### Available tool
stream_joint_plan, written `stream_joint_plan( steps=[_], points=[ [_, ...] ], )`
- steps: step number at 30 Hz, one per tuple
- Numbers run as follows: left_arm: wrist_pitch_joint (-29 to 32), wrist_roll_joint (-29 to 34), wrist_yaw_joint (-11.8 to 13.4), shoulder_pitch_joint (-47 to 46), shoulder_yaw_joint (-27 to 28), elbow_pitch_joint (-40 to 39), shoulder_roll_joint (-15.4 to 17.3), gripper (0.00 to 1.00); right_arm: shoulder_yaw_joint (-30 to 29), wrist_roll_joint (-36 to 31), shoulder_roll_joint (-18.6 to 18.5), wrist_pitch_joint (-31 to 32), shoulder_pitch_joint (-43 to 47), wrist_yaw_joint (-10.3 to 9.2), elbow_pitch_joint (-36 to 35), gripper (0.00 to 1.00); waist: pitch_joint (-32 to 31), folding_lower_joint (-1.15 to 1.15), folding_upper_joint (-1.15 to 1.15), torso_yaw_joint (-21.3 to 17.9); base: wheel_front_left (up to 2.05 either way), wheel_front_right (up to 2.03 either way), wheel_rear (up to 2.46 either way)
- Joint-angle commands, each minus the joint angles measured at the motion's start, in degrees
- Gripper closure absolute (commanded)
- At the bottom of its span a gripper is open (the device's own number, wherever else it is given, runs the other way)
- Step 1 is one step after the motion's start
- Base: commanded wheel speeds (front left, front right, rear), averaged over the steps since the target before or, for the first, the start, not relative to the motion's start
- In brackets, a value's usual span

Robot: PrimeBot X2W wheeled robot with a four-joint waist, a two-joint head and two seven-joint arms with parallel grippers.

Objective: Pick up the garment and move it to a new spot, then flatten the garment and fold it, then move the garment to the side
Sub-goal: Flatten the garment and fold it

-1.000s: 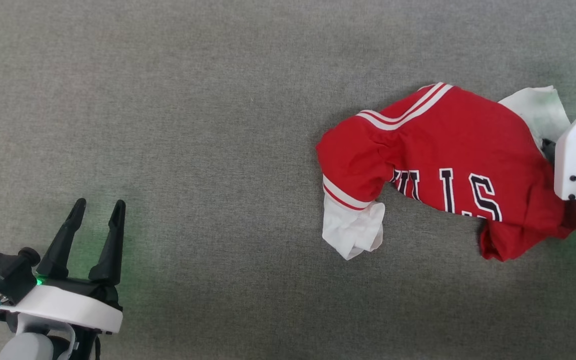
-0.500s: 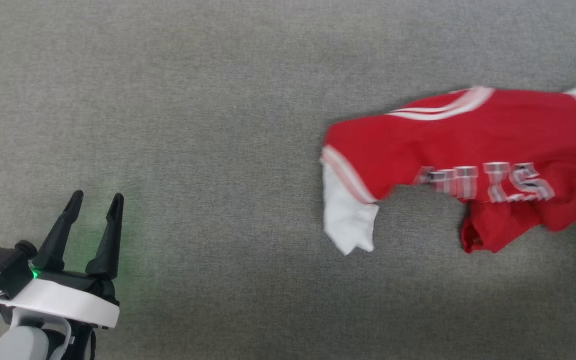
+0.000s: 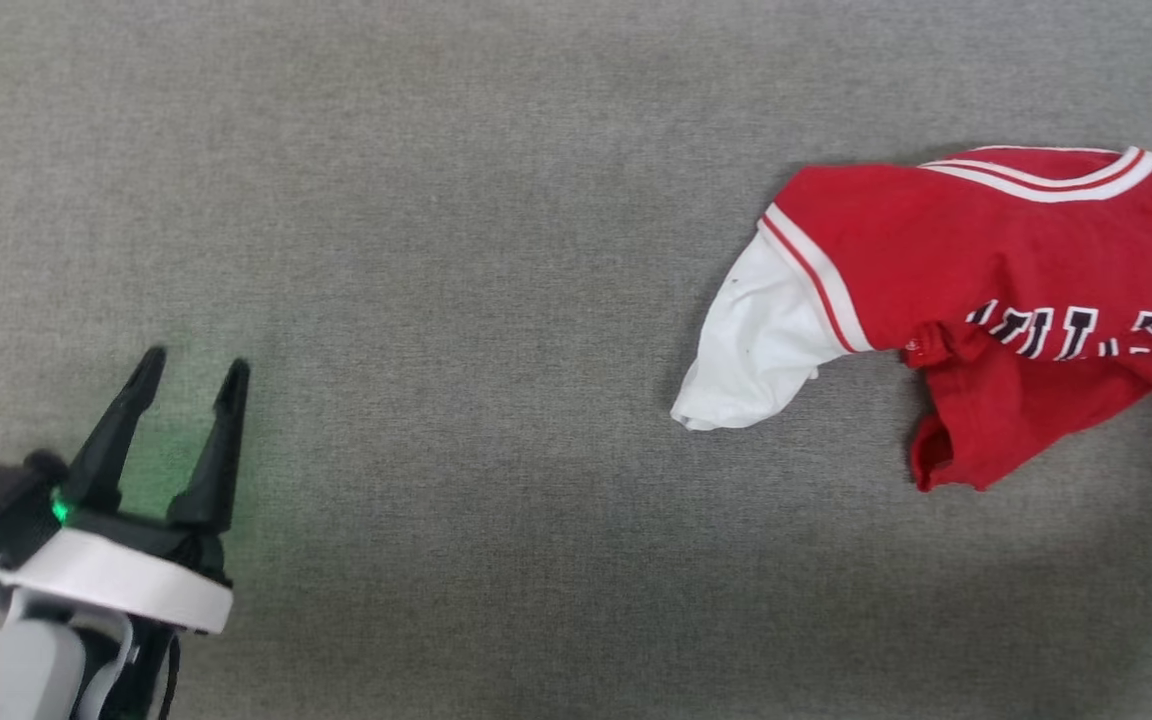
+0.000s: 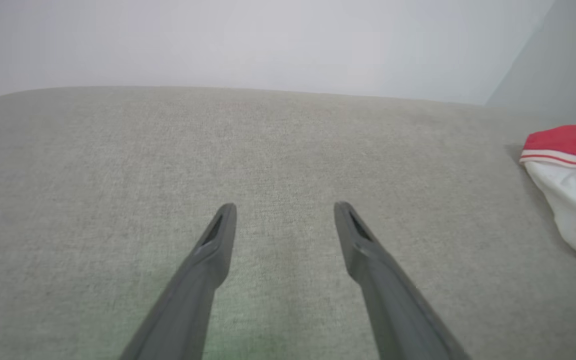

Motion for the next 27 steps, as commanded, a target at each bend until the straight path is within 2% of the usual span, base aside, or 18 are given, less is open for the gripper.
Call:
stream_joint_plan(
  steps=[1,4,8,9,12,16,21,24,27],
  points=[
    [-0.3,0.0,0.1,-1.9,-1.3,-0.8,1.3,0.00,0.0,-0.2,-0.8,-2.7,-0.8,-0.18,0.4,0.00,-0.7,0.00,0.00,-0.2,0.00,0.00,0.00],
    [-0.3,-0.5,0.1,-5.0,-4.8,-2.2,4.1,0.00,0.8,0.1,-1.1,-7.2,-0.5,-0.17,0.4,0.00,-2.2,0.00,0.00,-0.7,0.00,0.00,0.00],
    [-0.3,-1.5,0.1,-11.1,-13.8,-4.7,10.7,0.00,2.5,1.9,-1.3,-12.9,1.5,-0.17,-1.3,0.00,-4.0,0.00,0.00,-1.9,0.00,0.00,0.00],
    [-0.3,-1.5,0.1,-11.1,-13.8,-4.7,10.7,0.00,2.5,1.9,-1.3,-12.9,1.5,-0.17,-1.3,0.00,-4.0,0.00,0.00,-1.9,0.00,0.00,0.00],
    [-0.2,-3.2,0.2,-17.7,-23.9,-5.8,16.7,0.00,5.6,4.0,0.1,-16.2,2.6,-0.16,-3.2,0.00,-4.4,0.00,0.00,-3.8,0.00,0.00,0.00],
    [6.9,-9.3,0.2,-29.6,-39.6,-8.0,21.3,0.00,11.0,6.9,2.8,-18.8,4.2,-0.16,-5.5,0.00,-3.5,0.00,0.00,-6.7,0.00,0.00,0.00],
    [19.5,-25.0,0.1,-43.6,-53.8,-9.1,22.3,0.00,17.4,8.3,5.8,-20.1,6.1,-0.16,-9.4,0.00,-1.3,0.00,0.00,-10.9,0.00,0.00,0.00],
    [25.6,-34.0,0.1,-49.9,-57.9,-7.8,21.6,0.00,20.1,8.8,6.7,-20.5,7.0,-0.16,-11.1,0.00,0.0,0.00,0.00,-13.3,0.00,0.00,0.00],
    [30.3,-42.1,0.1,-55.6,-59.4,-4.3,20.8,0.00,23.0,9.5,7.5,-21.2,8.0,-0.16,-12.4,0.00,1.6,0.00,0.00,-16.2,0.00,0.00,0.00]
  ],
)
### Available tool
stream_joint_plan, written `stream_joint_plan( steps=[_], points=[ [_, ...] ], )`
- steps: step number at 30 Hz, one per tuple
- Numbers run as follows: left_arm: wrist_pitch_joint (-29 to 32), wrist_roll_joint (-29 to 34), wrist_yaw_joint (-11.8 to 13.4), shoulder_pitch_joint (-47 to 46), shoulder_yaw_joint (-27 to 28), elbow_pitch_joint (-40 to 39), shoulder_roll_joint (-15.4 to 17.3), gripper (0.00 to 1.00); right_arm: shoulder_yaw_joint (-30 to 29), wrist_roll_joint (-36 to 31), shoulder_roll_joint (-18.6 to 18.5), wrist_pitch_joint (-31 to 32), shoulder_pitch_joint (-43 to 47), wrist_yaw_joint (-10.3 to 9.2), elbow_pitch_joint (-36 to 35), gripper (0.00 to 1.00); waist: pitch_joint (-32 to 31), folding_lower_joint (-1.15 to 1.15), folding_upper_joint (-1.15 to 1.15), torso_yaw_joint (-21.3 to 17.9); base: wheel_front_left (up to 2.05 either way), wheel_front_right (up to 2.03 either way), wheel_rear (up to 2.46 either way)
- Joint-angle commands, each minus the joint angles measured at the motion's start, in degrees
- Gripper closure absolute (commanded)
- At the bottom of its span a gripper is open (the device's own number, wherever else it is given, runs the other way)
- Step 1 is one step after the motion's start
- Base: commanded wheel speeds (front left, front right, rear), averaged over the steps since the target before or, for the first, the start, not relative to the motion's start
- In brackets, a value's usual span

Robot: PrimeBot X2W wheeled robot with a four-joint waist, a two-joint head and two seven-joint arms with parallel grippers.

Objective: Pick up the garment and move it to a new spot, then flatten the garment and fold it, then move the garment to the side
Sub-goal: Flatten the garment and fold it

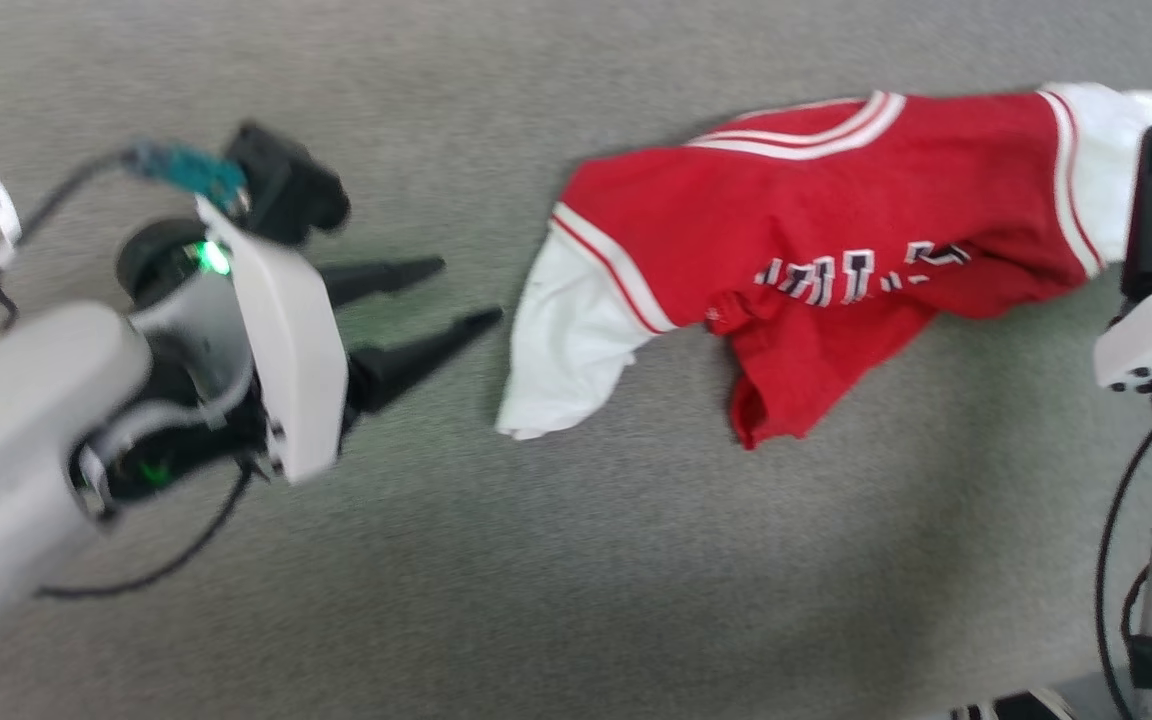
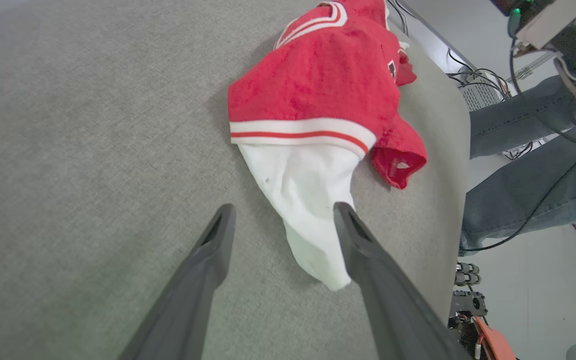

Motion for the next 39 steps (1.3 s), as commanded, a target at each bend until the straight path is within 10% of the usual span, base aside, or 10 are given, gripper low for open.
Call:
stream_joint_plan(
  steps=[1,15,18,19,27,39],
  points=[
    [0.7,-1.4,0.1,-1.2,-0.2,0.9,-0.3,0.00,0.5,0.2,0.3,-0.6,0.5,-0.14,-0.6,0.00,1.8,0.00,0.00,-2.3,0.00,0.00,0.00],
    [9.2,-4.9,0.1,-0.5,-2.8,4.5,-0.1,0.00,3.4,4.4,0.4,-2.6,2.9,-0.14,-0.6,0.00,4.4,0.00,0.00,-7.0,0.00,0.00,0.00],
    [9.8,-6.7,0.1,0.2,-3.0,4.2,-0.7,0.89,3.6,4.7,0.4,-2.8,2.7,-0.14,-0.5,0.00,4.5,0.00,0.00,-7.0,0.00,0.00,0.00],
    [9.6,-7.5,0.1,0.2,-3.0,4.3,-1.0,1.00,3.7,4.8,0.4,-2.8,2.6,-0.14,-0.5,0.00,4.5,0.00,0.00,-6.9,0.00,0.00,0.00],
    [3.7,-7.7,0.1,-2.5,-1.8,6.0,0.7,1.00,3.7,3.5,0.4,-2.9,2.5,-0.14,-1.5,0.00,2.7,0.00,0.00,-4.2,0.00,0.00,0.00],
    [-6.4,-1.9,0.1,-1.3,-2.1,12.5,12.8,1.00,4.2,1.5,0.4,-0.1,2.9,-0.14,-2.6,0.00,-1.9,0.00,0.00,2.2,0.00,0.00,0.00]
  ],
)
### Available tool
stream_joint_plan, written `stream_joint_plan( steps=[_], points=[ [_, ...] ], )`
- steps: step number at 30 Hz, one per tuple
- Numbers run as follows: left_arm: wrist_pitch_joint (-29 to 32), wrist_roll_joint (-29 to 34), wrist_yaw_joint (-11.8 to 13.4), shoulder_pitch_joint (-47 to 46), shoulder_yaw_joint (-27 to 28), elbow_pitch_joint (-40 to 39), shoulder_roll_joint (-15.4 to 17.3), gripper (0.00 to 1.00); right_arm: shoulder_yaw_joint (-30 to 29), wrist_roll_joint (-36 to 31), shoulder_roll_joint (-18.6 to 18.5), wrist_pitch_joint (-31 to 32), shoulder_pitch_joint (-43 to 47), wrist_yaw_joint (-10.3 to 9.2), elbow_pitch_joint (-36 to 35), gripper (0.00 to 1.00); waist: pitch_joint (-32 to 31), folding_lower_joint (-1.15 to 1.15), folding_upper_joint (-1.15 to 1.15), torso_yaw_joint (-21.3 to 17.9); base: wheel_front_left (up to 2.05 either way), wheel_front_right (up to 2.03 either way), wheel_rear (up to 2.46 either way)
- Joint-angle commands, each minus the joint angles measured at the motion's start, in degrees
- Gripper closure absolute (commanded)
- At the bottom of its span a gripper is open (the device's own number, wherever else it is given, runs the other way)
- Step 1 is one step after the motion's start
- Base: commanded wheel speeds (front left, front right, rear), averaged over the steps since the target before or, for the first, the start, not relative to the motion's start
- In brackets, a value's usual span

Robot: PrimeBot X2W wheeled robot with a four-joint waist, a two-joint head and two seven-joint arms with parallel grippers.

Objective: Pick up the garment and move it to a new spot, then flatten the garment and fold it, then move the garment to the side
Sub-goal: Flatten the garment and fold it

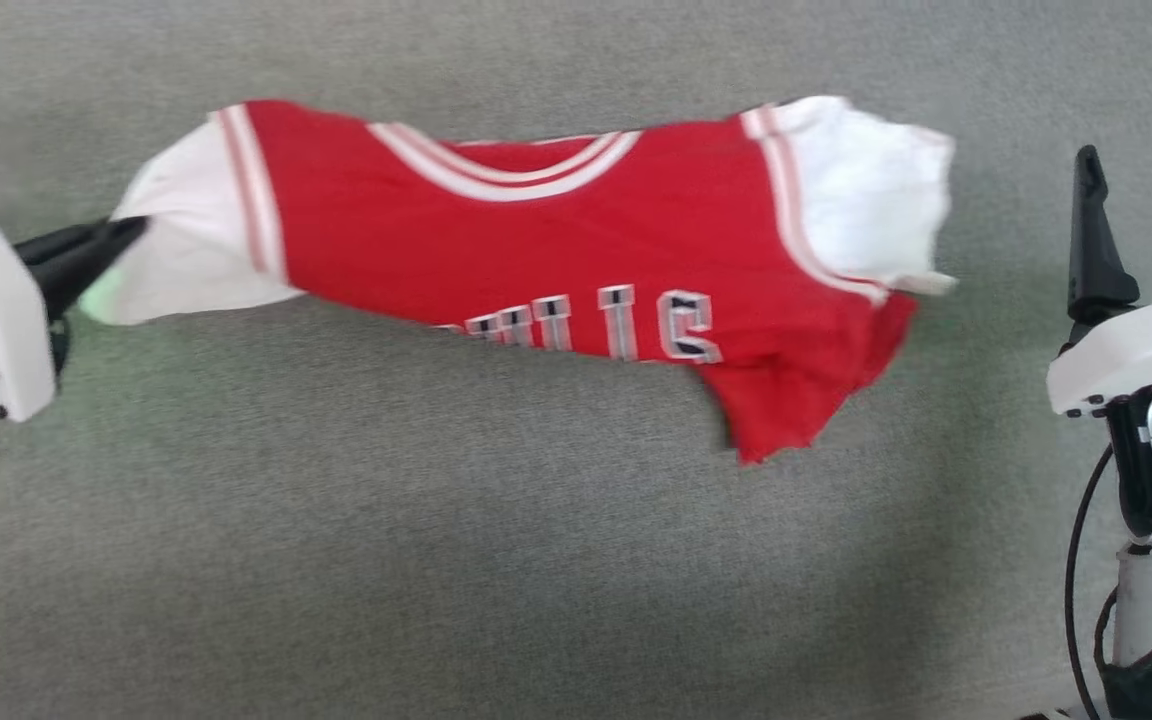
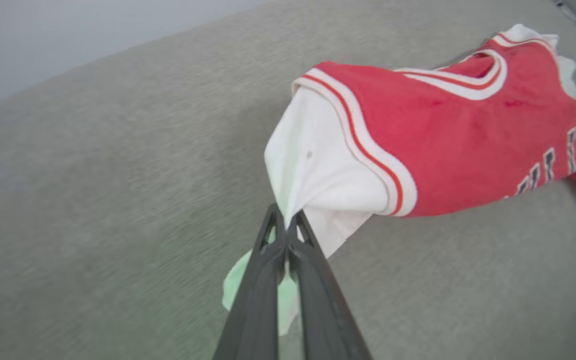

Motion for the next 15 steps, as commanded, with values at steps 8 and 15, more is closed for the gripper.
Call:
stream_joint_plan(
  steps=[8,15],
  points=[
    [-3.5,1.2,0.1,5.3,-0.7,8.9,-3.7,1.00,1.6,-0.9,0.0,1.7,0.5,-0.14,-1.1,0.00,-0.9,0.00,0.00,1.0,0.00,0.00,0.00],
    [-10.0,0.8,0.1,7.7,-0.8,12.9,-6.4,0.00,3.2,-2.5,0.0,3.1,1.2,-0.14,-1.4,0.00,-2.7,0.00,0.00,1.3,0.00,0.00,0.00]
  ],
)
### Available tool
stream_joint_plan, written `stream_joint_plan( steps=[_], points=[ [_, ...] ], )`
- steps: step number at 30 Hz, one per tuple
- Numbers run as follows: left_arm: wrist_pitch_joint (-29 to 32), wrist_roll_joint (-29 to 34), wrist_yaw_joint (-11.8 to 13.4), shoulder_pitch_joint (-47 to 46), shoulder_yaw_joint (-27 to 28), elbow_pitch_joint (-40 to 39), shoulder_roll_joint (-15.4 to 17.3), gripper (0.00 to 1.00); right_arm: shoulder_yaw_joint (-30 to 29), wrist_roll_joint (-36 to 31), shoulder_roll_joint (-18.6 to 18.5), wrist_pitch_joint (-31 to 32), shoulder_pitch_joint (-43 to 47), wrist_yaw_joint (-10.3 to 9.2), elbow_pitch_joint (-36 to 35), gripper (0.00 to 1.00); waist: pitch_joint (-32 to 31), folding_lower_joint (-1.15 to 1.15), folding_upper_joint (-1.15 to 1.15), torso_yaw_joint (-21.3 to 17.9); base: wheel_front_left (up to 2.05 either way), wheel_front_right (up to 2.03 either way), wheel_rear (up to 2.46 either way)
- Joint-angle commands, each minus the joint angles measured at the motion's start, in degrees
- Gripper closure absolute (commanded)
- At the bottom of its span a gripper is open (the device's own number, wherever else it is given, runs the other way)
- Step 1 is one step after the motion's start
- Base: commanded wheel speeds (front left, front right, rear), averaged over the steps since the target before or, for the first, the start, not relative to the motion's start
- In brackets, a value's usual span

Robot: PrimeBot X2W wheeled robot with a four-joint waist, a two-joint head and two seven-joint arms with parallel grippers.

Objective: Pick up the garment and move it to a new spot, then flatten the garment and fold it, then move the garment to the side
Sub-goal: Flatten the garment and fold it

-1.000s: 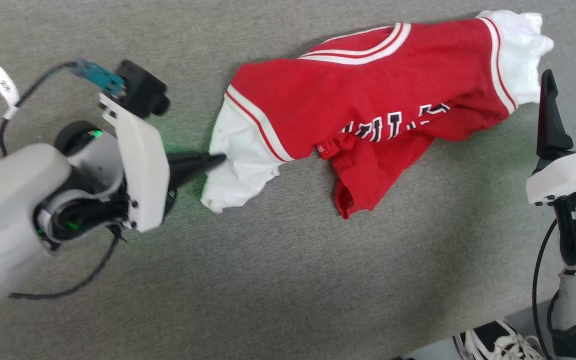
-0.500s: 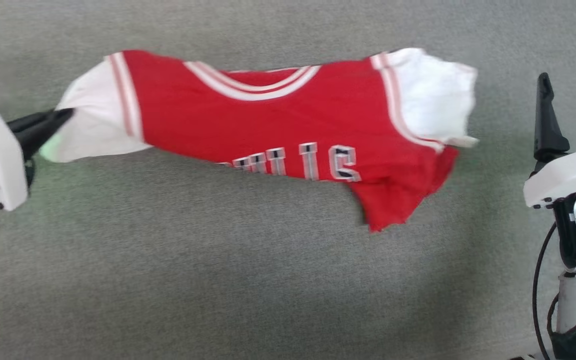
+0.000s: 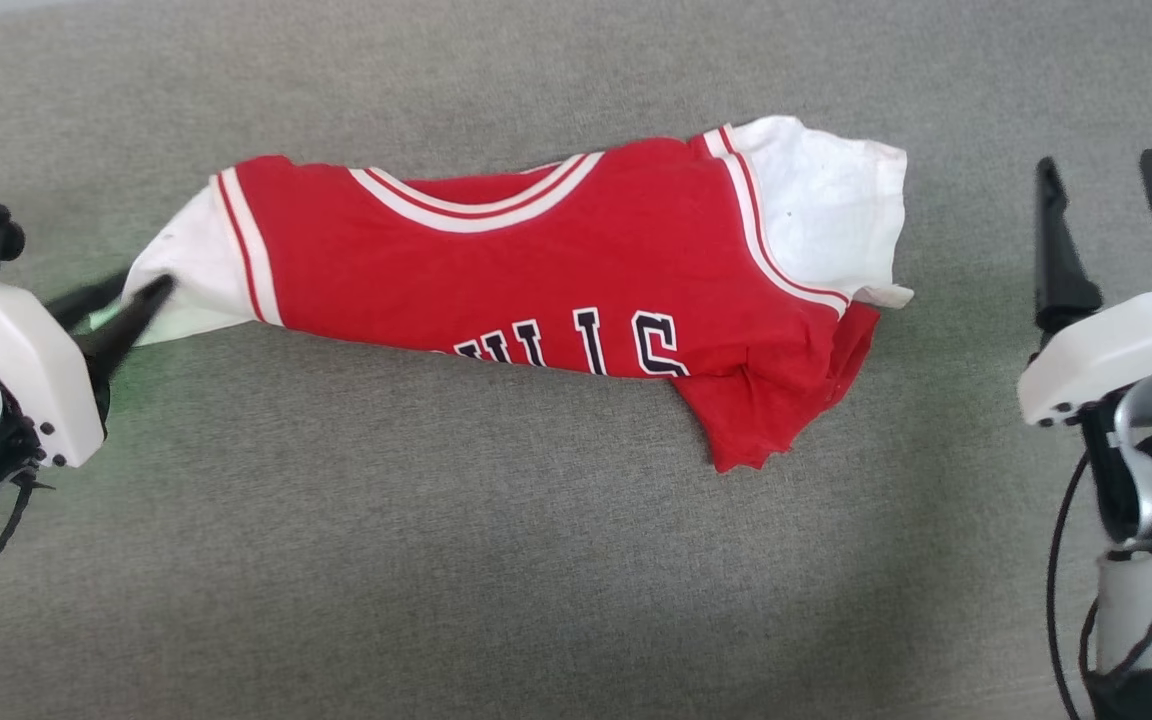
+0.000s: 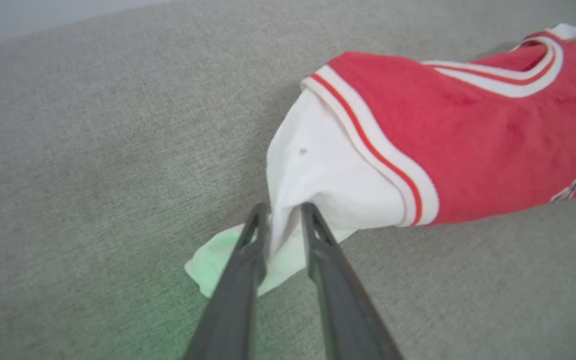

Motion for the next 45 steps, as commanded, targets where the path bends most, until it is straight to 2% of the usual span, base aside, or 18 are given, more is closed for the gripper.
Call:
stream_joint_plan(
  steps=[1,6,9,12,17,18,22,25,30,35,36,37,38,42,45],
  points=[
    [-2.7,0.0,0.1,0.9,0.1,0.6,0.2,0.00,0.8,-0.9,0.0,0.6,0.7,-0.14,0.0,0.00,-0.8,0.00,0.00,0.5,0.00,0.00,0.00],
    [-13.4,3.4,0.1,3.9,0.3,4.7,-2.0,0.00,2.6,-1.0,-1.0,3.5,0.0,-0.14,2.2,0.00,-2.6,0.00,0.00,2.8,0.00,0.00,0.00],
    [-15.5,4.5,0.1,6.3,3.3,6.8,-4.7,0.00,3.3,0.1,-2.9,6.7,-1.3,-0.14,4.6,0.00,-2.9,0.00,0.00,4.9,0.00,0.00,0.00],
    [-15.6,10.1,0.7,9.4,13.1,6.2,-8.0,0.00,4.4,1.1,-5.9,11.1,-3.1,-0.14,7.5,0.00,-2.2,0.00,0.00,7.3,0.00,0.00,0.00],
    [-15.6,24.9,2.8,20.4,31.8,-1.0,-13.7,0.00,7.1,3.2,-11.7,19.6,-7.8,-0.14,11.8,0.00,-0.1,0.00,0.00,11.3,0.00,0.00,0.00],
    [-15.6,24.9,2.8,20.4,31.8,-1.0,-13.7,0.00,7.1,3.2,-11.7,19.6,-7.8,-0.14,11.8,0.00,-0.1,0.00,0.00,11.3,0.00,0.00,0.00],
    [-15.6,35.3,2.6,30.7,45.8,-8.6,-19.1,0.00,9.3,5.8,-15.9,26.5,-12.3,-0.14,14.5,0.00,2.0,0.00,0.00,14.0,0.00,0.00,0.00],
    [-15.6,40.3,1.3,36.8,53.7,-13.2,-23.0,0.00,11.0,8.0,-17.8,30.9,-14.7,-0.14,16.3,0.00,3.3,0.00,0.00,15.7,0.00,0.00,0.00],
    [-15.6,45.4,0.1,42.4,61.3,-18.1,-27.1,0.00,12.1,9.1,-20.5,35.4,-17.9,-0.14,18.0,0.00,5.9,0.00,0.00,17.6,0.00,0.00,0.00],
    [-15.7,45.3,0.0,43.3,61.9,-22.7,-26.7,0.00,12.1,8.4,-19.8,40.1,-18.4,-0.13,20.3,0.00,7.4,0.00,0.00,17.9,0.00,0.00,0.00],
    [-15.7,45.6,0.0,42.3,61.4,-24.2,-25.2,0.00,11.8,8.3,-19.1,41.8,-18.3,-0.10,20.5,0.56,7.7,0.00,0.00,17.8,0.00,0.00,0.00],
    [-15.7,45.6,0.1,41.5,61.0,-25.0,-24.4,0.00,11.6,8.2,-18.8,42.6,-18.1,-0.10,20.5,0.84,7.9,0.00,0.00,17.6,0.00,0.00,0.00],
    [-15.7,45.6,0.1,40.6,60.5,-25.7,-23.0,0.00,11.1,8.0,-18.4,43.2,-18.1,-0.10,20.4,1.00,8.0,0.00,0.00,17.4,0.00,0.00,0.00],
    [-15.6,46.0,0.1,34.6,56.3,-27.9,-15.5,0.00,9.6,6.8,-17.1,44.6,-18.3,-0.15,19.4,1.00,8.6,0.00,0.00,16.3,0.00,0.00,0.00],
    [-15.6,43.4,0.1,28.0,48.5,-28.5,-7.9,0.00,9.8,6.4,-15.9,45.2,-19.0,-0.16,18.6,1.00,9.5,0.00,0.00,15.2,0.00,0.00,0.00]
  ],
)
